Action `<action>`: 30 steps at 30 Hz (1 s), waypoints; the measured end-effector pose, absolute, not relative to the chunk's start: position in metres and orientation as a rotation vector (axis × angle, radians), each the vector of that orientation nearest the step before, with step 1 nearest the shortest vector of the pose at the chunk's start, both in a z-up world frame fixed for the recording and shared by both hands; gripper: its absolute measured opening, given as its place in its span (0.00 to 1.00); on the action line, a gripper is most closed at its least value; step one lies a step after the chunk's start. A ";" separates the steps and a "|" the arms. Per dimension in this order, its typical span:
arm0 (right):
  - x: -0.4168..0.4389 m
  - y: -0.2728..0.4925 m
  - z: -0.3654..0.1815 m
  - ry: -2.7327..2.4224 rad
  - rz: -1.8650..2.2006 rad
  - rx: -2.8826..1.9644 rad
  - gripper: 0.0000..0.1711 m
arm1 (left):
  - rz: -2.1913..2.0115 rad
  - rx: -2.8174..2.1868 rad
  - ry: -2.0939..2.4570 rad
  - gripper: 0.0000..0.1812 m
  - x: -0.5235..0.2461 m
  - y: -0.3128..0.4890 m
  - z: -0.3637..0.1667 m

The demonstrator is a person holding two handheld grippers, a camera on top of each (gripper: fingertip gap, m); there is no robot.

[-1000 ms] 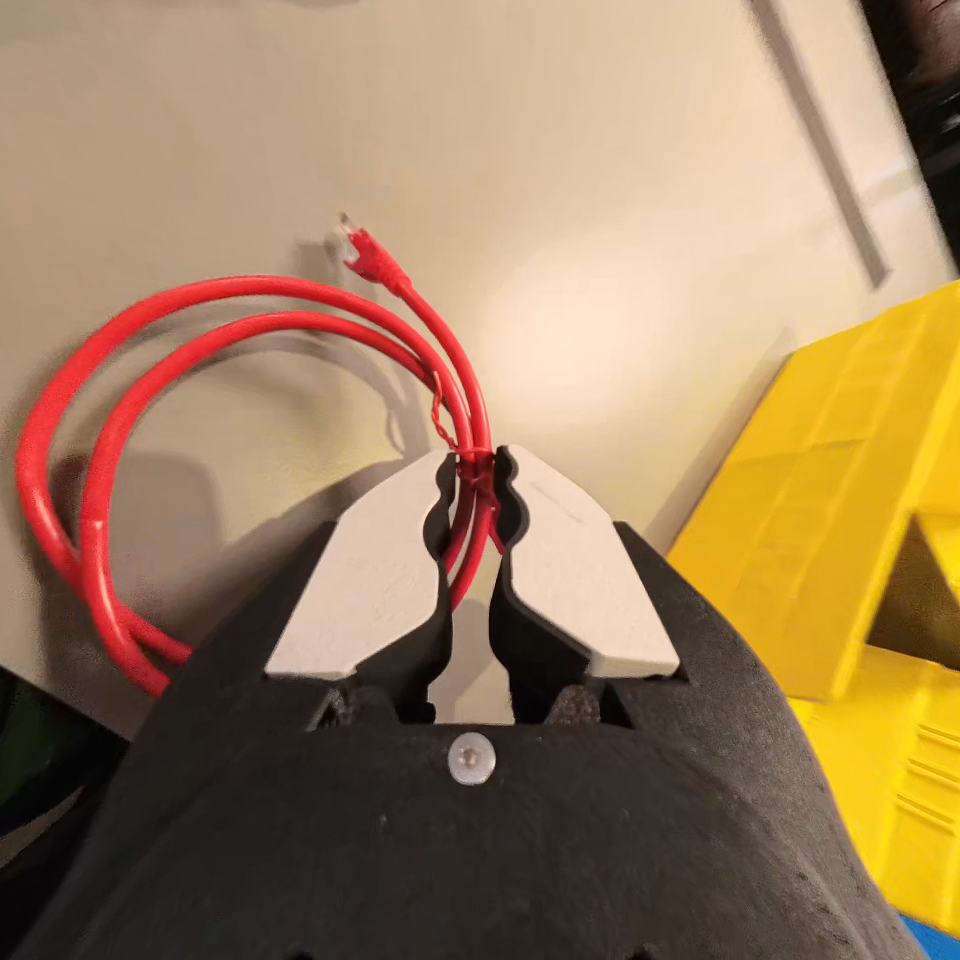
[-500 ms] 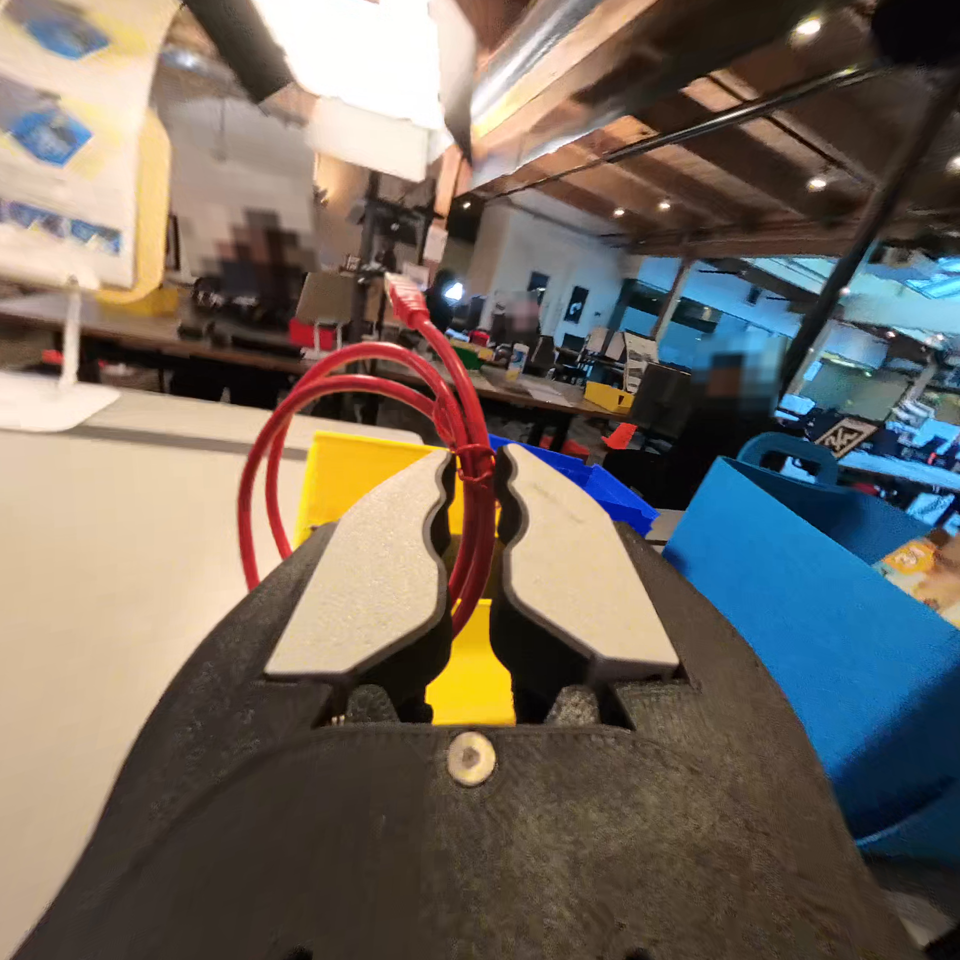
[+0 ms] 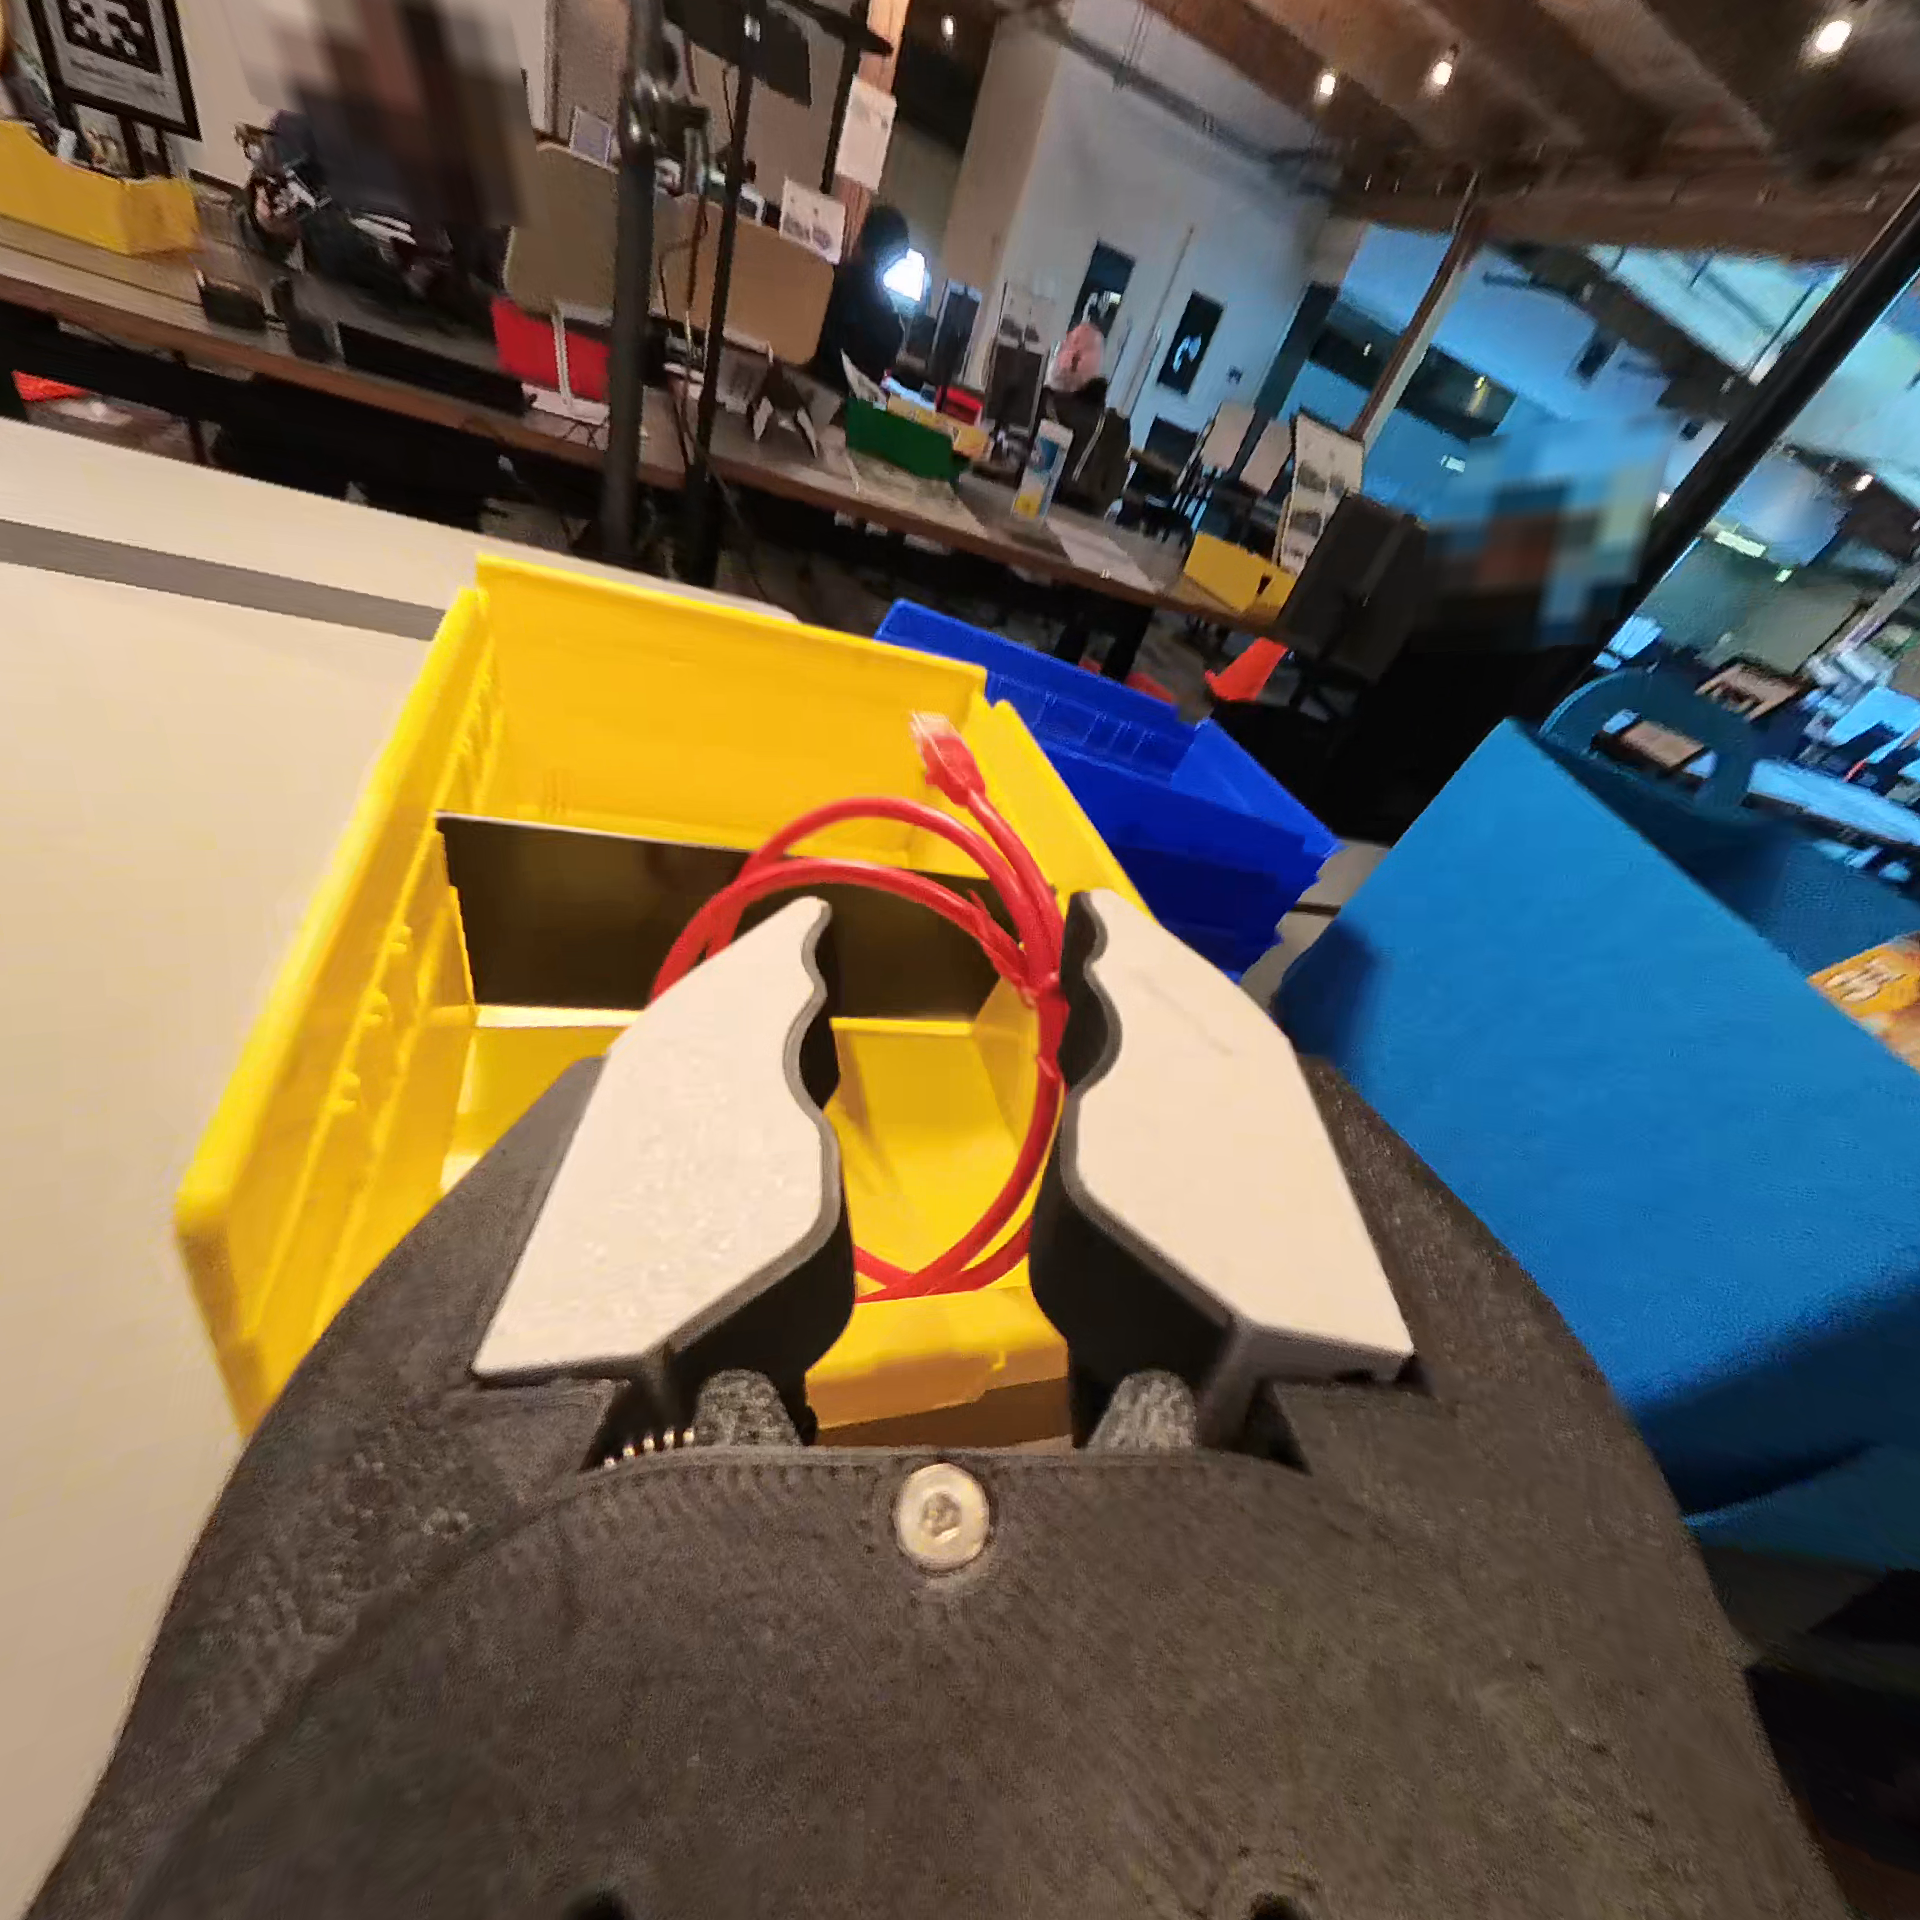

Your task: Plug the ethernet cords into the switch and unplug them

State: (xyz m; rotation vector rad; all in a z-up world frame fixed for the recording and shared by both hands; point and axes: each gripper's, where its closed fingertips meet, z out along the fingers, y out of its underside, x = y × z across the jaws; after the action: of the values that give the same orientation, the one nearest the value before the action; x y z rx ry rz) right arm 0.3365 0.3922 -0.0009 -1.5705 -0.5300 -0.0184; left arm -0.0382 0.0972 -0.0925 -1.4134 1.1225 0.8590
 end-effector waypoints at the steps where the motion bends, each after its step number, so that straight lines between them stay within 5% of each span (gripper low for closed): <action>1: 0.336 0.389 0.003 -0.541 -0.037 -1.557 0.24 | 0.859 -1.412 1.121 0.15 -0.038 0.097 -0.092; 11: 0.304 0.367 0.000 -0.683 0.066 -1.535 0.22 | 0.849 -1.396 1.095 0.15 -0.038 0.096 -0.086; 18: 0.193 0.279 0.023 -1.100 0.149 -1.196 0.23 | 0.542 -1.388 0.937 0.15 -0.029 0.086 -0.062; 30: 0.035 0.089 -0.057 -1.719 0.517 -0.750 0.20 | -0.117 -1.348 0.706 0.15 -0.020 0.062 -0.026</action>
State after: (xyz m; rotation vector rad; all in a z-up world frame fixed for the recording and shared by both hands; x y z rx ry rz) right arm 0.0347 0.0893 -0.0574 -0.7501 -1.7185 0.5168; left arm -0.0200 0.0625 -0.0262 -1.3482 0.7056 -0.1174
